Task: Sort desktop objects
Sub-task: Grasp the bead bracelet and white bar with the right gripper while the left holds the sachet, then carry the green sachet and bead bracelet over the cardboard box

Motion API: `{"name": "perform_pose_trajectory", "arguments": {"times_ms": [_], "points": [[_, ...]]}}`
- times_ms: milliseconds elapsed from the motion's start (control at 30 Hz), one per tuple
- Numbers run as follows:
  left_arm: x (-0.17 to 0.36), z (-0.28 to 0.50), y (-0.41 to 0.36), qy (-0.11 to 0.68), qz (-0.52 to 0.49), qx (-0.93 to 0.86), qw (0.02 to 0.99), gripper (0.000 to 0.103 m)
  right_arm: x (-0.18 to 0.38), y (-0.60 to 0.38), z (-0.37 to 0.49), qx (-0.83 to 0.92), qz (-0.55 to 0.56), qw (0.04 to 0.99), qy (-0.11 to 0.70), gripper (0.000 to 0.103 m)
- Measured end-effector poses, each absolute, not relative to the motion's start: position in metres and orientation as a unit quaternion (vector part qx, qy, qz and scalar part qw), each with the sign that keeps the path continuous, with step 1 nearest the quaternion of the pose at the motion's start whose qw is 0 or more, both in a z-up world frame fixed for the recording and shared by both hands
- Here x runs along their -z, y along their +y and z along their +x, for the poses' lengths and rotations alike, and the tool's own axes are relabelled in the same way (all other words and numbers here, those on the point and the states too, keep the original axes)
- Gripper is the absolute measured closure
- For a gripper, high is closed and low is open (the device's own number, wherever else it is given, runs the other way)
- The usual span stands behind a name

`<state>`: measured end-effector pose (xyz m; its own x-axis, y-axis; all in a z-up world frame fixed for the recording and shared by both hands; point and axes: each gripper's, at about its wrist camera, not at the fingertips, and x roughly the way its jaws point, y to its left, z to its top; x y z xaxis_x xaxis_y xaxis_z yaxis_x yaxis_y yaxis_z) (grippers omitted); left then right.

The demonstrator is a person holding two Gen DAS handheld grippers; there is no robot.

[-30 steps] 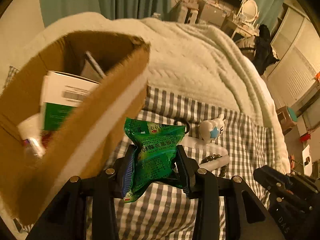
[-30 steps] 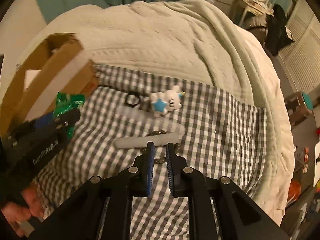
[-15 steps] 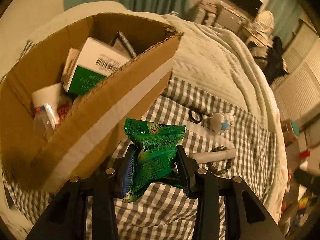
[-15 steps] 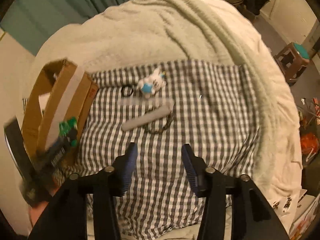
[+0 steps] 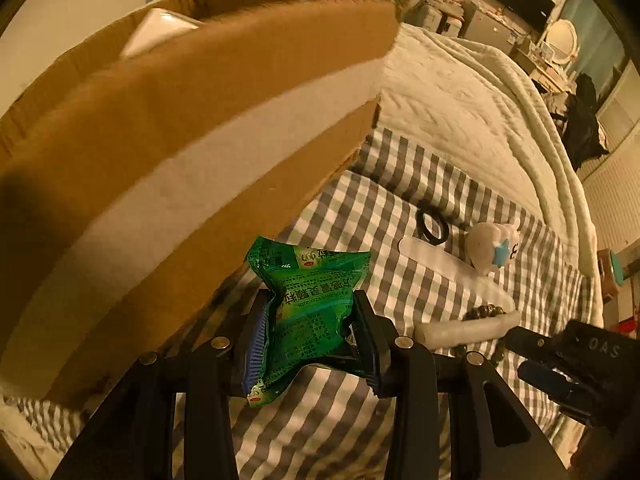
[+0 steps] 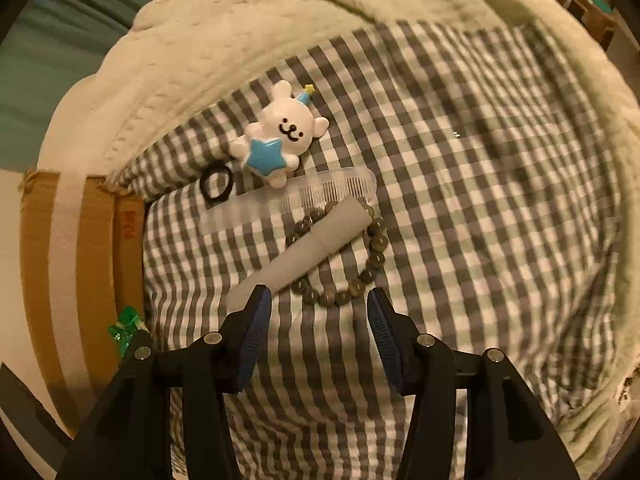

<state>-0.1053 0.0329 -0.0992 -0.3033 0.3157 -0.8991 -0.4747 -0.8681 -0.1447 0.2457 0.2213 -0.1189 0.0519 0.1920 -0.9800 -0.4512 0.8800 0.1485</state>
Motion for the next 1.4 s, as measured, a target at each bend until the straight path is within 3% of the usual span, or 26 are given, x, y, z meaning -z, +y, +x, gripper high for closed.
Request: {"name": "perform_pose_trajectory", "arguments": {"times_ms": [67,400,533,600,700,1200,1400], "points": [[0.105,-0.104,0.041,0.075,-0.536,-0.802,0.252,0.062,0.128,0.219,0.254,-0.216,-0.082,0.716,0.659,0.047],[0.12,-0.104,0.065,0.098,-0.535,-0.794,0.273,0.062,0.157,0.232,0.274,-0.216,-0.062,0.711,0.666,0.045],[0.13,-0.111,0.06,0.084,-0.556,-0.785,0.26,0.062,0.163,0.241,0.273,-0.213,-0.096,0.715,0.659,0.059],[0.129,-0.111,0.06,0.085,-0.556,-0.785,0.261,0.062,0.16,0.247,0.271,-0.214,-0.127,0.72,0.648,0.078],[0.125,-0.11,0.061,0.088,-0.556,-0.783,0.266,0.062,0.149,0.25,0.269,-0.218,-0.166,0.731,0.625,0.082],[0.089,-0.081,0.05,0.083,-0.545,-0.782,0.29,0.062,0.061,0.217,0.25,-0.298,-0.134,0.764,0.557,0.078],[0.092,-0.078,0.035,0.076,-0.555,-0.783,0.271,0.062,0.081,0.211,0.226,-0.314,-0.179,0.737,0.572,0.075]]}}
